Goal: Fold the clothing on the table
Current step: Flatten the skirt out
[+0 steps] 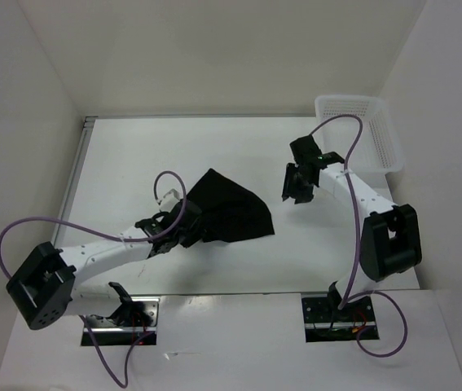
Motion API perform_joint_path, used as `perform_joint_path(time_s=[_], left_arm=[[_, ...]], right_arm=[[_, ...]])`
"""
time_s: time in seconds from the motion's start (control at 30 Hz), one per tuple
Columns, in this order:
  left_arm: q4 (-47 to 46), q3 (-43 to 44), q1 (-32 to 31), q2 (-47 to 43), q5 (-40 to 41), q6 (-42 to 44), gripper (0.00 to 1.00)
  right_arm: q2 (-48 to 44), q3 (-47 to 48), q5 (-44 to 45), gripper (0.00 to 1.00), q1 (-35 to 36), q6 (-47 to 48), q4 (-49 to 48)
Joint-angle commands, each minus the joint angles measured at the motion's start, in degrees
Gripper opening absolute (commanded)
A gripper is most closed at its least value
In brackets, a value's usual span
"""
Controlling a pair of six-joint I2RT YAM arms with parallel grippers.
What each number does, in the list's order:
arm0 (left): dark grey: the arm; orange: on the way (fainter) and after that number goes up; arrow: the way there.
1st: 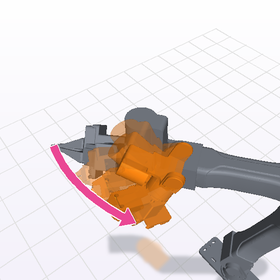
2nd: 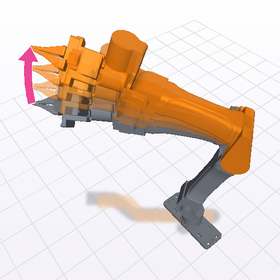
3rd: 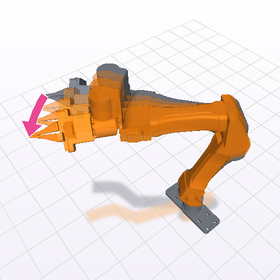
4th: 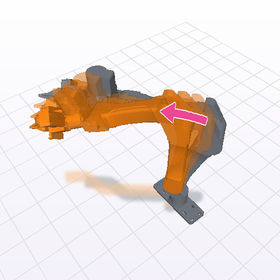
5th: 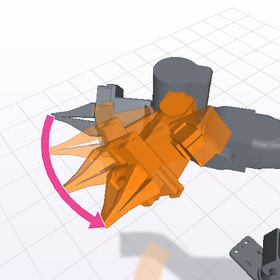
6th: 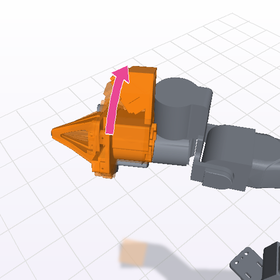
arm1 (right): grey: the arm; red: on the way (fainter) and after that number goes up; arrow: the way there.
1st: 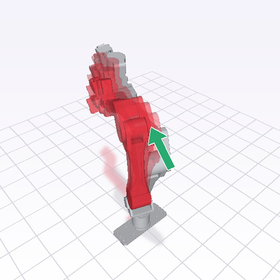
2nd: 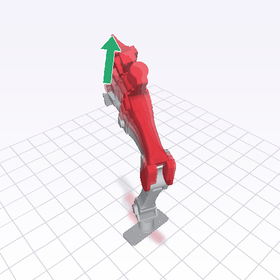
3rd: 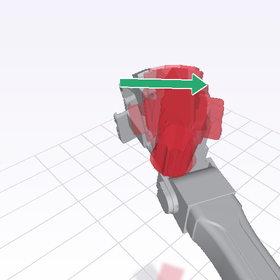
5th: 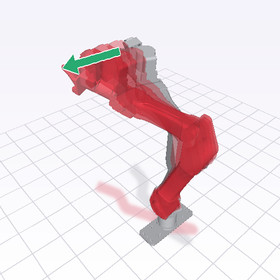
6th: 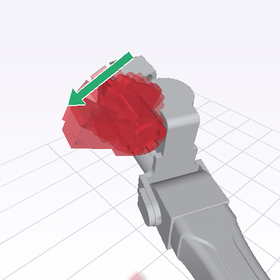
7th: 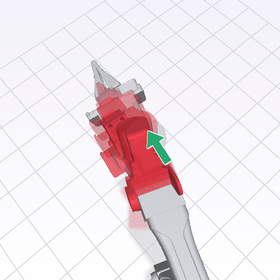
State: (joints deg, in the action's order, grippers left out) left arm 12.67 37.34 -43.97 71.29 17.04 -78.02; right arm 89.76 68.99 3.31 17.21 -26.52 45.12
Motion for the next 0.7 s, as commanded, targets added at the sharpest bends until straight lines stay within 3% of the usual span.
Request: perform_joint_path(time_s=[0.0,0.1,0.3,0.67], left_arm=[[1.2,1.7,0.0,2.9,1.0,-0.1,0.00],[0.2,1.7,0.0,4.4,-0.7,0.4,0.00],[-0.4,1.7,0.0,4.9,-0.7,0.4,0.00],[0.1,0.1,0.0,2.5,-0.1,-0.1,0.00]], right_arm=[[1.3,-2.4,-8.8,0.47,-0.3,1.4,-3.9],[1.9,-4.9,-13.1,0.47,-0.3,2.6,-4.5],[4.5,-7.8,-13.2,0.53,1.1,2.0,-4.5],[10.3,-9.0,-16.3,0.53,3.3,2.0,-9.3]])
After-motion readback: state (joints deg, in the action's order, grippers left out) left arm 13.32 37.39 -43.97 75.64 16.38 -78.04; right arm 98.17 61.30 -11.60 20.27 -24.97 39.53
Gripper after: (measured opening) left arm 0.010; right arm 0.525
